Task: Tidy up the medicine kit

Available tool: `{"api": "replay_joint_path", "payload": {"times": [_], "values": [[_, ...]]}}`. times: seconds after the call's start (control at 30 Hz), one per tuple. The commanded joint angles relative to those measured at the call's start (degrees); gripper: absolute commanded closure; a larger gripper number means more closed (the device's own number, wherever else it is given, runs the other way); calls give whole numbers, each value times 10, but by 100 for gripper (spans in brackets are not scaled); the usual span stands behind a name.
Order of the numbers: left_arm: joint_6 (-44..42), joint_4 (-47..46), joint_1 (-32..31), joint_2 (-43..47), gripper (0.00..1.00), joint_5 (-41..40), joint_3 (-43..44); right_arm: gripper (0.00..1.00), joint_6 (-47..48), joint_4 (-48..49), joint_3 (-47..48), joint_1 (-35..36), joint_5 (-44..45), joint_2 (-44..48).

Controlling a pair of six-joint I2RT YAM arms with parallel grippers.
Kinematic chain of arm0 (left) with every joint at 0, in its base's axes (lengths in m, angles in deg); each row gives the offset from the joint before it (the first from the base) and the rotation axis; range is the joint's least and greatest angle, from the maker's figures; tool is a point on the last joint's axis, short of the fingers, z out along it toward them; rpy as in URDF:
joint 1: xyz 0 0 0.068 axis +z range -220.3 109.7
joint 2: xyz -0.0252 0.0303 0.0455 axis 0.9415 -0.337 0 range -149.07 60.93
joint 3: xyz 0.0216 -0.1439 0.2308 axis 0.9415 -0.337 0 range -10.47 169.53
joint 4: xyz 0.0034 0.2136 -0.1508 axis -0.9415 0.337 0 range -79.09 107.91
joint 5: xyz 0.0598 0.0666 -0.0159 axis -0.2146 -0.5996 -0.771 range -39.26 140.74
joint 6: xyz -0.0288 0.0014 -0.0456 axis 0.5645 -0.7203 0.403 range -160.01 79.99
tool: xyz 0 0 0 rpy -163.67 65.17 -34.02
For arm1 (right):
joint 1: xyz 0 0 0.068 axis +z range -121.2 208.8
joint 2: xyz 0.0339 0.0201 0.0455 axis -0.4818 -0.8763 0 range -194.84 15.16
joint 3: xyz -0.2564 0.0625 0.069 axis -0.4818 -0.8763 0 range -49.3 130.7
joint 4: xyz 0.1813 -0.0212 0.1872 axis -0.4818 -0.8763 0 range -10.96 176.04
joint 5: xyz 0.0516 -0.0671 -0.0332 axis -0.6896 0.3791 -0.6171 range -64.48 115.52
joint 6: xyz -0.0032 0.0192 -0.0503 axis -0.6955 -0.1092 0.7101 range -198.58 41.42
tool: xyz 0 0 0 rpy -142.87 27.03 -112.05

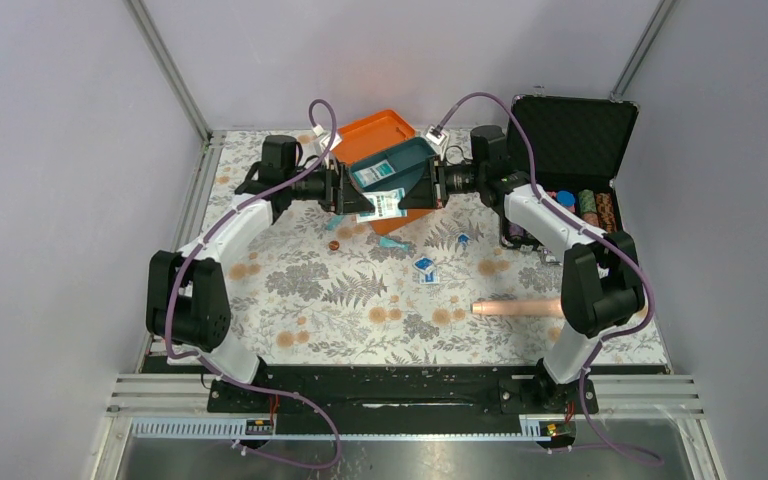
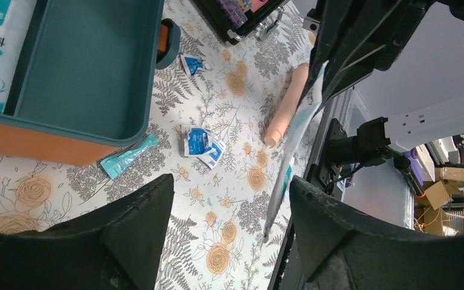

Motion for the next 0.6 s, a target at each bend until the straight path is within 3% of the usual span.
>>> {"api": "replay_joint_path", "payload": {"times": [0.0, 0.23, 0.33, 0.5, 0.57], "values": [[-1, -37, 0, 2, 36, 46, 10, 100, -39, 39, 8, -1, -10, 20], [10, -45, 8, 13, 64, 55, 1, 100, -46, 38, 12, -6, 1, 16], [16, -51, 13, 18, 70, 57, -4, 100, -48, 38, 10, -6, 9, 12], [27, -64, 17, 18, 98, 62, -10, 100, -48, 36, 7, -6, 26, 10], [34, -67, 16, 13, 100, 60, -7, 97, -48, 31, 8, -7, 34, 8]]}}
